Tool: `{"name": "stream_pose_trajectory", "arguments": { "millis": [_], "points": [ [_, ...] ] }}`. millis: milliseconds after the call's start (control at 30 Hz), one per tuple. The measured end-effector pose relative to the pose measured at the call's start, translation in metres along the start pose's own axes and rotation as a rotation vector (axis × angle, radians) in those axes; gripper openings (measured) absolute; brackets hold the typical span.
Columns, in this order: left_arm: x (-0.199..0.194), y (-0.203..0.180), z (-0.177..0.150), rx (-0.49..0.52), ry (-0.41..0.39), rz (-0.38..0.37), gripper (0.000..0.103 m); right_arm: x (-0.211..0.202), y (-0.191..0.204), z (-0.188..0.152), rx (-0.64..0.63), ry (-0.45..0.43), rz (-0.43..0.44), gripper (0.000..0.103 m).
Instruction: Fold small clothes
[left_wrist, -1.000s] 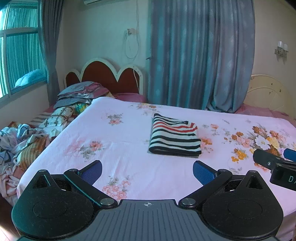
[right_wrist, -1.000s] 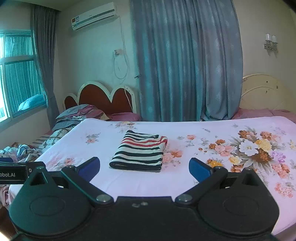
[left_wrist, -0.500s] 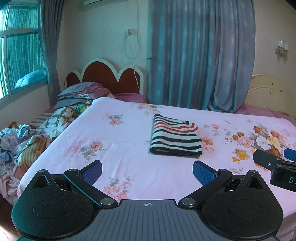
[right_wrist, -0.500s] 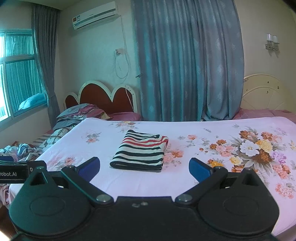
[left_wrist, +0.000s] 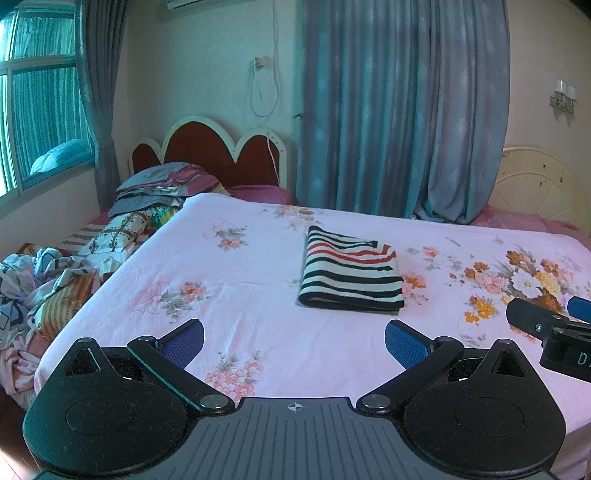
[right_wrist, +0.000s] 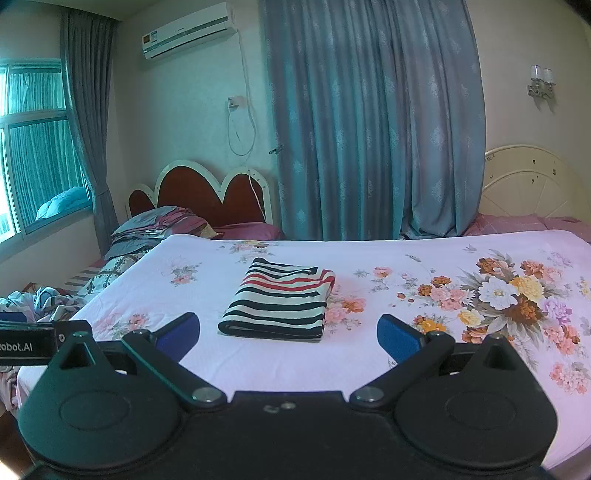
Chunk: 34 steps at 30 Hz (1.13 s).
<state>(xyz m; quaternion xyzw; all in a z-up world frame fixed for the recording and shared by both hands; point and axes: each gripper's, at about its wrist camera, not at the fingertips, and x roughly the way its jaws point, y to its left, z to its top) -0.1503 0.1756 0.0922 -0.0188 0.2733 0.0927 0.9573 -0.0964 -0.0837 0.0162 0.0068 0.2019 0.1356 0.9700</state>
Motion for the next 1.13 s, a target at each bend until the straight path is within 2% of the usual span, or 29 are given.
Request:
{"name": "stream_pose_trajectory", "arguments": {
  "millis": [833, 933, 1033, 1133],
  "points": [
    [0.014, 0.003, -0.005, 0.01, 0.018, -0.003, 0.103, 0.011, 0.004, -0.007, 0.006, 0.023, 0.001, 0.102],
    [0.017, 0.004, -0.007, 0.013, -0.011, -0.02, 0.103, 0.017, 0.003, -0.007, 0.01, 0.036, -0.001, 0.102],
    [0.032, 0.005, -0.005, -0.001, 0.006, 0.004, 0.103, 0.023, 0.001, -0.007, 0.012, 0.05, -0.008, 0.102],
    [0.062, 0.005, -0.001, -0.002, 0.05, -0.013, 0.103, 0.033, -0.006, -0.009, 0.018, 0.071, -0.02, 0.102]
  ]
}}
